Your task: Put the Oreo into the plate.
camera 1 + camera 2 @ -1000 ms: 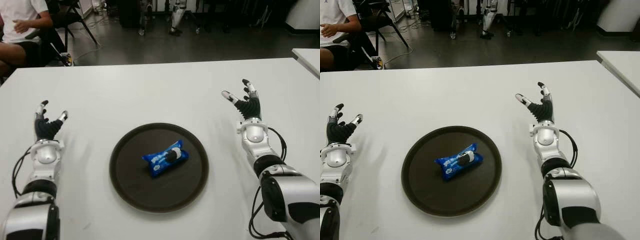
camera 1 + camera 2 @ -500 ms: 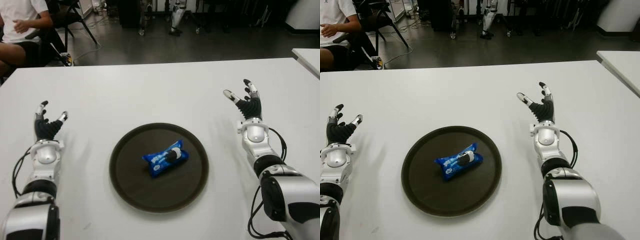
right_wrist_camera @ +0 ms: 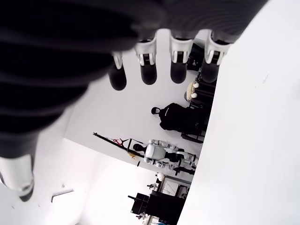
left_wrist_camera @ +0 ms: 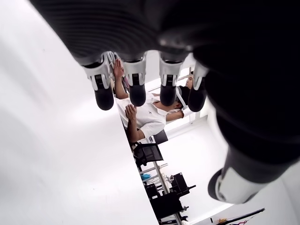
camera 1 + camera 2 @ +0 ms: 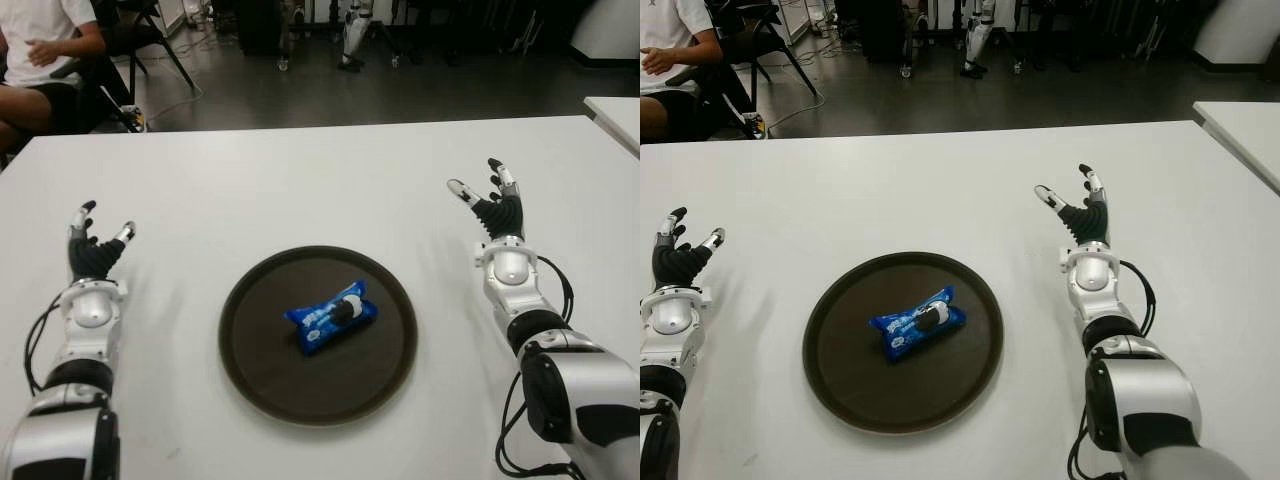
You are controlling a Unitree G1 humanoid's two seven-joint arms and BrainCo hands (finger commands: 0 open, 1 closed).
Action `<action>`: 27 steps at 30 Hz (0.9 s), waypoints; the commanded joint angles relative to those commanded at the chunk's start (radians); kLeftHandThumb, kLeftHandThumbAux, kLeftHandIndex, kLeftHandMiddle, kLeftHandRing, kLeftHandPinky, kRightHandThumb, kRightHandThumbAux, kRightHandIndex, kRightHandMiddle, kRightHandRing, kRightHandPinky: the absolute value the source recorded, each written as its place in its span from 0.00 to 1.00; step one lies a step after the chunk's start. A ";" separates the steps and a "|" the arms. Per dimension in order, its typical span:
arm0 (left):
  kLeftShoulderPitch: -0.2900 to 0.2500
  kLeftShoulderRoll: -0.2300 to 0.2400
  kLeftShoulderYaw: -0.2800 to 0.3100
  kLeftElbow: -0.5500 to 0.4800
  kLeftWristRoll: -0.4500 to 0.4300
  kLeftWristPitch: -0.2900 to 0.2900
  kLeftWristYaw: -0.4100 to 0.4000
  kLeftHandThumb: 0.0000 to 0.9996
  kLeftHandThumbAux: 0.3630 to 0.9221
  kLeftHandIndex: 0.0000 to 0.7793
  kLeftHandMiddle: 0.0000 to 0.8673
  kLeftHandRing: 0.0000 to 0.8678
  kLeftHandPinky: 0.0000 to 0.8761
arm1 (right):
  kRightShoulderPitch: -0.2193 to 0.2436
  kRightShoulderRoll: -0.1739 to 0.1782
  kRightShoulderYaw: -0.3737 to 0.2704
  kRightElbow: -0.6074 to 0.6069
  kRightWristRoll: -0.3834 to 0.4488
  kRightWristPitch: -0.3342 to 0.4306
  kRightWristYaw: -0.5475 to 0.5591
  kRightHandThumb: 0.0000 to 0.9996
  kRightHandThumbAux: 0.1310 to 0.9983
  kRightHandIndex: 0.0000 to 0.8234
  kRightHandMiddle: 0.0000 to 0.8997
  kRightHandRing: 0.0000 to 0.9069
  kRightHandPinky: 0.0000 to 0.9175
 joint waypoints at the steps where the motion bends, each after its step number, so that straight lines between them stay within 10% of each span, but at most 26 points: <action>1: 0.000 0.000 -0.001 0.001 0.001 0.000 -0.002 0.00 0.63 0.00 0.00 0.00 0.00 | 0.000 0.002 -0.009 0.001 0.011 0.004 0.014 0.00 0.47 0.00 0.00 0.00 0.00; 27: -0.002 -0.004 0.007 -0.001 -0.009 0.008 -0.001 0.00 0.63 0.00 0.00 0.00 0.00 | 0.004 0.009 -0.043 -0.001 0.039 0.011 0.068 0.00 0.51 0.02 0.00 0.00 0.00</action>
